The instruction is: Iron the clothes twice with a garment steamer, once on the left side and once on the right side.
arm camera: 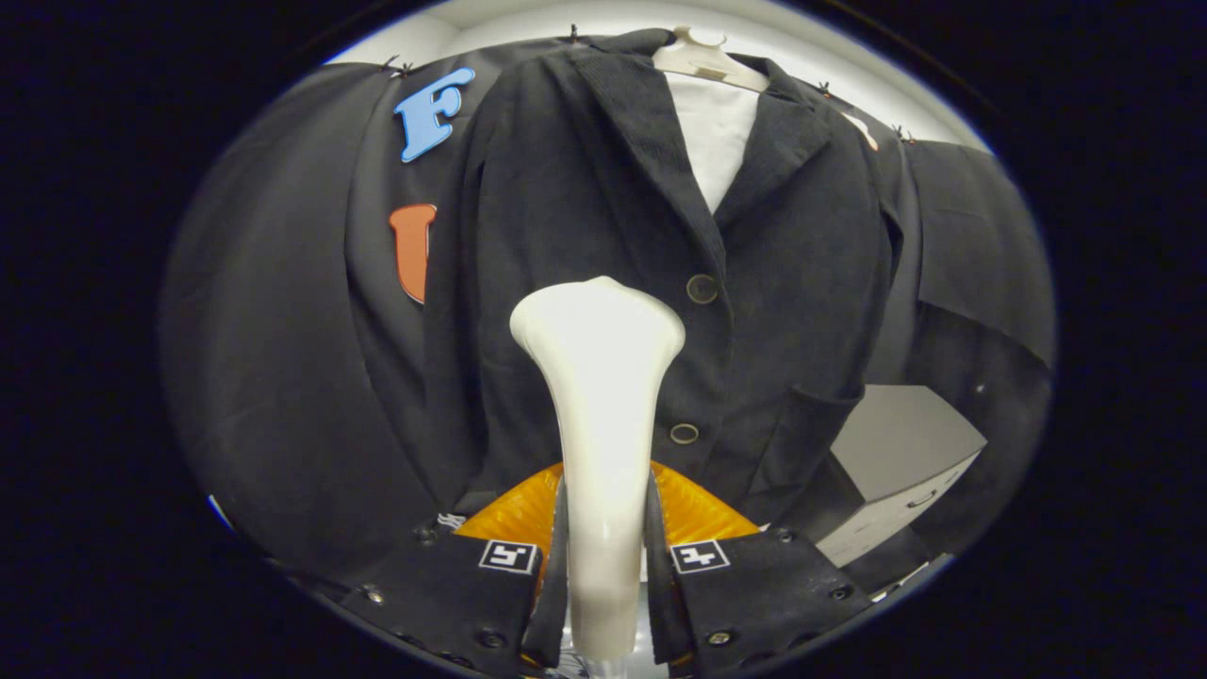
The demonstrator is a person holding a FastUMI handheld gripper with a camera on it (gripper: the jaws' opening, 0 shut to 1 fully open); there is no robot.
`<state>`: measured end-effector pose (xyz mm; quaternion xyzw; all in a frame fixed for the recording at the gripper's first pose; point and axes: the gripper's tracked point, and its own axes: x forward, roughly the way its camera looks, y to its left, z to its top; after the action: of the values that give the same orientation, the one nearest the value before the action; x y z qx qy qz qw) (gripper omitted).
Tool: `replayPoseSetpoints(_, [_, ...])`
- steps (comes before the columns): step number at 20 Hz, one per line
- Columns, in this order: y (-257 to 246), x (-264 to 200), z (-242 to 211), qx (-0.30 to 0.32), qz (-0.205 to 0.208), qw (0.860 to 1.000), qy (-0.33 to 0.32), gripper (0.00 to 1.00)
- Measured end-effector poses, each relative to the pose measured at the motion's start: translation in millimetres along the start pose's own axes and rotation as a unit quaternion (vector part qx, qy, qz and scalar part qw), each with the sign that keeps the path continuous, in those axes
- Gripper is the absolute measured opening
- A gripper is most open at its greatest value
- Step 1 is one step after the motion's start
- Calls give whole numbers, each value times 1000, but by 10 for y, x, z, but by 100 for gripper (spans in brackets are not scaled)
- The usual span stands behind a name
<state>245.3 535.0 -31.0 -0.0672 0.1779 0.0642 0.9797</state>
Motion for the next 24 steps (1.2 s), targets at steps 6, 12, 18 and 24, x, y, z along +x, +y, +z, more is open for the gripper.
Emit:
replayPoseSetpoints(6, [4, 107, -381, -8, 5, 999, 30, 38])
replayPoseSetpoints(12, [18, 224, -670, -20, 4, 998, 52, 38])
replayPoseSetpoints(18, [35, 332, -1027, -25, 11, 997, 77, 38])
replayPoseSetpoints(24, [54, 431, -1447, -19, 13, 993, 113, 38])
